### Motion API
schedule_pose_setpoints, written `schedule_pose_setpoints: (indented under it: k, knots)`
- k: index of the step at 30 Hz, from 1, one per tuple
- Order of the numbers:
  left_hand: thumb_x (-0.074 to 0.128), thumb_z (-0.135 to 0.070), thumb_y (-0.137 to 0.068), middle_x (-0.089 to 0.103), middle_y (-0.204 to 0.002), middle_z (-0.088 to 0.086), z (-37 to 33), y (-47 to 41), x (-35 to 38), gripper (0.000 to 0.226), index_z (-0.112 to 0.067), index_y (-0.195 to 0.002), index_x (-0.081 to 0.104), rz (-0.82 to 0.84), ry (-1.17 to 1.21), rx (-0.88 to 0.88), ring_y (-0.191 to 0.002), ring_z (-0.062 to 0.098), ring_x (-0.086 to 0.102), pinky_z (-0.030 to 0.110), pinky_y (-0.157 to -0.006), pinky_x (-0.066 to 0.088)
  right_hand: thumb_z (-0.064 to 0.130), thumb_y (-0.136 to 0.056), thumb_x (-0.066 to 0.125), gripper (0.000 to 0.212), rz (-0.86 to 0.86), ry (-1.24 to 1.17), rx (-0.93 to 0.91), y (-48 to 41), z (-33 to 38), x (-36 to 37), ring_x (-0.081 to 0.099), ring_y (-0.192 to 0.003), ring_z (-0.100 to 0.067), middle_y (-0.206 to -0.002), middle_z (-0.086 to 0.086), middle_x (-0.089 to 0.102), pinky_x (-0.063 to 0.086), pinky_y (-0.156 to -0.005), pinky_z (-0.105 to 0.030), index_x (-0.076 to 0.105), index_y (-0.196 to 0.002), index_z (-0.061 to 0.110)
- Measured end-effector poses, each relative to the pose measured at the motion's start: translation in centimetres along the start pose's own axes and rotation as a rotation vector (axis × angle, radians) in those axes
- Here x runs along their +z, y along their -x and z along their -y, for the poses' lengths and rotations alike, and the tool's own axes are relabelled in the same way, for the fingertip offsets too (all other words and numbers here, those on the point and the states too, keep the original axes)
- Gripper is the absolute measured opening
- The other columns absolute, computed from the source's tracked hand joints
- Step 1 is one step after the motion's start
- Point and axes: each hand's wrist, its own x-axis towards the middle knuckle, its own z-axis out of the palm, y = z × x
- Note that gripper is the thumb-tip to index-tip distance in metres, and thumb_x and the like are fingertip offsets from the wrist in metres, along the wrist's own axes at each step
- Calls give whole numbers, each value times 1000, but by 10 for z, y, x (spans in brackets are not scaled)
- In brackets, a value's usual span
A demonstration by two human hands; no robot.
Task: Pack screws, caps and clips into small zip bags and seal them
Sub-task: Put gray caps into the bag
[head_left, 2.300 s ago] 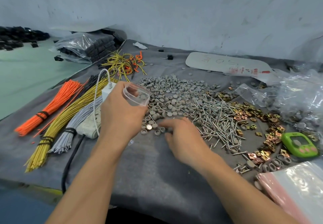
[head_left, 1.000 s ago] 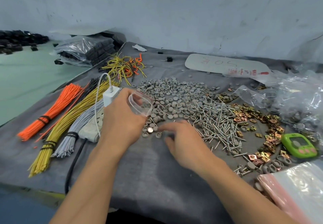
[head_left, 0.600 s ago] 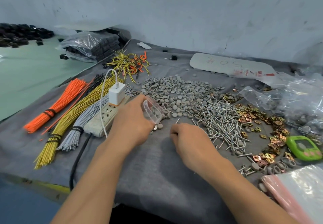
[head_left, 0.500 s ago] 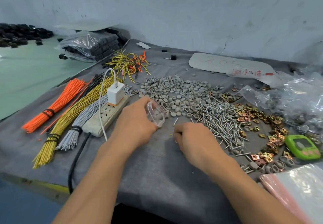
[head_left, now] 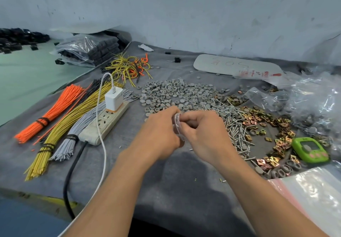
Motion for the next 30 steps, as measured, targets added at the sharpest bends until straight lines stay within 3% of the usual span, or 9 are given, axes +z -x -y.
schedule_pose_setpoints:
  k: [4,7,10,12,14,17,20,24,30]
  knots:
    - [77,-15,-72,64,-80,-8,1,-1,0,29,-29,-86,55,-53,24,8,-74,9,59,25,-54,38,6,-91,70,24,-33,-78,-33,-3,0,3,73,-72,-7,-75,7,78,61,-71,-34,83,-83,25]
    - [75,-14,-77,64,-83,-11,8,-3,-5,28,-31,-89,58,-156,51,-37,-75,3,57,19,-55,40,1,-88,69,28,-244,-243,-15,-8,-5,1,69,-60,0,-74,8,78,53,-57,-19,82,-83,25]
    - [77,-13,-76,63,-80,-11,13,-1,-11,29,-32,-89,59,-260,58,-63,-76,13,60,29,-59,45,0,-90,68,27,-305,-156,49,-15,-14,0,70,-65,1,-77,9,79,54,-66,-21,81,-85,23]
    - [78,-12,-75,60,-77,-11,15,0,-15,34,-33,-88,54,-326,40,-68,-72,15,58,28,-53,39,-1,-92,64,32,-182,58,59,-16,-18,5,71,-81,3,-91,11,80,54,-82,-17,80,-94,27]
    - [78,-13,-75,57,-74,-12,18,0,-20,36,-34,-88,52,-376,32,-71,-67,10,55,26,-49,34,-2,-91,56,43,-3,265,22,-14,-16,16,66,-98,0,-107,9,77,43,-86,-8,79,-107,30]
    - [75,-10,-75,59,-78,-9,20,-1,-24,37,-34,-91,52,-395,12,-62,-71,19,56,29,-51,34,-1,-88,53,46,224,457,-118,-10,-18,38,57,-113,-23,-114,-3,67,39,-90,-23,72,-120,26]
    - [73,-3,-72,59,-78,-10,25,1,-26,41,-33,-91,51,-382,-14,-68,-74,20,56,33,-55,37,1,-86,53,52,328,617,-166,-7,-22,52,51,-119,-25,-128,1,61,41,-96,-37,63,-131,24]
    - [73,-4,-73,52,-68,-16,36,1,-29,38,-33,-86,52,-406,26,-104,-65,-1,48,23,-52,40,0,-83,56,46,246,660,-182,-6,-28,55,57,-109,-24,-117,4,60,45,-92,-42,66,-122,22]
    - [74,-16,-81,54,-76,-14,41,-2,-21,30,-33,-85,49,-341,-51,-72,-72,9,54,36,-58,46,6,-88,53,24,234,589,-78,-4,-26,38,59,-84,-22,-87,8,56,40,-70,-33,65,-93,25]
